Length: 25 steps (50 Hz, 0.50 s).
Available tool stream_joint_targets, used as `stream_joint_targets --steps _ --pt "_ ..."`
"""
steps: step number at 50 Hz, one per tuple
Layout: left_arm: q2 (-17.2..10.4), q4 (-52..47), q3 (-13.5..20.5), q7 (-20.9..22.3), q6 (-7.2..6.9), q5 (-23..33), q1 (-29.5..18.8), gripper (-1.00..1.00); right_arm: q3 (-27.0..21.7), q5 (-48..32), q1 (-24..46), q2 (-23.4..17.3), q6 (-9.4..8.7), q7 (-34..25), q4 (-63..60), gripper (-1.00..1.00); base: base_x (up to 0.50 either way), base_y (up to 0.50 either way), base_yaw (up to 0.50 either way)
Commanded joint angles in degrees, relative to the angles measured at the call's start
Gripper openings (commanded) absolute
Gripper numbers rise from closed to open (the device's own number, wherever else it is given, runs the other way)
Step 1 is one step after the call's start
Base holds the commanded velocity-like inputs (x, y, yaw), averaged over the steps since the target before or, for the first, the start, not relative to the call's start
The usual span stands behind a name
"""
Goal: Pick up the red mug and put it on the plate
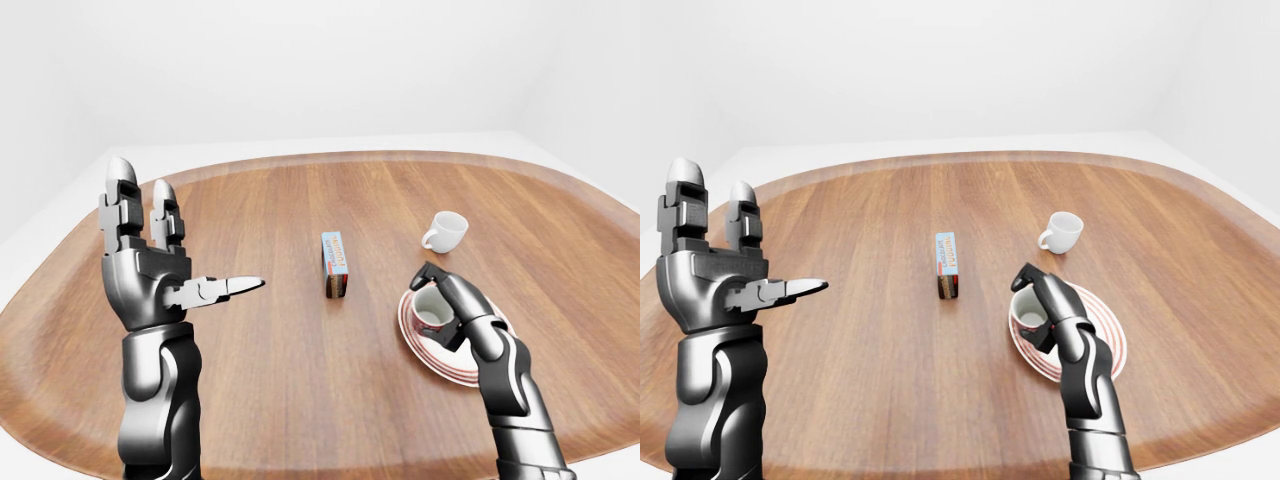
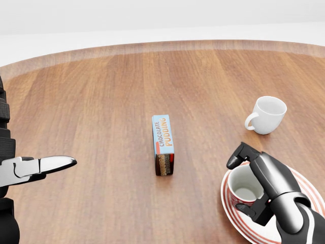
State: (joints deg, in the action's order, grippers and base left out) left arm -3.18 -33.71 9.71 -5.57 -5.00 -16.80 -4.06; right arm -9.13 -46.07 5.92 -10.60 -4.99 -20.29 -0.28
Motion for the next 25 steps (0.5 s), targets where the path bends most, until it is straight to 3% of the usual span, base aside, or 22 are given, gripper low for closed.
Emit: stream_joint_targets --steps 1,25 --pt "-0.05 -0.14 0.12 0.1 0.0 -0.07 0.06 1.0 -2.89 11.02 1.59 -2.92 -0.01 9.66 4.24 -1.0 0.0 0.0 0.0" --pt "-0.55 -0.51 0.91 -0.25 0.0 -0.71 -0.66 1.0 -3.87 15.66 9.12 -8.67 -0.01 18.57 23.31 -1.0 0.0 0.0 0.0"
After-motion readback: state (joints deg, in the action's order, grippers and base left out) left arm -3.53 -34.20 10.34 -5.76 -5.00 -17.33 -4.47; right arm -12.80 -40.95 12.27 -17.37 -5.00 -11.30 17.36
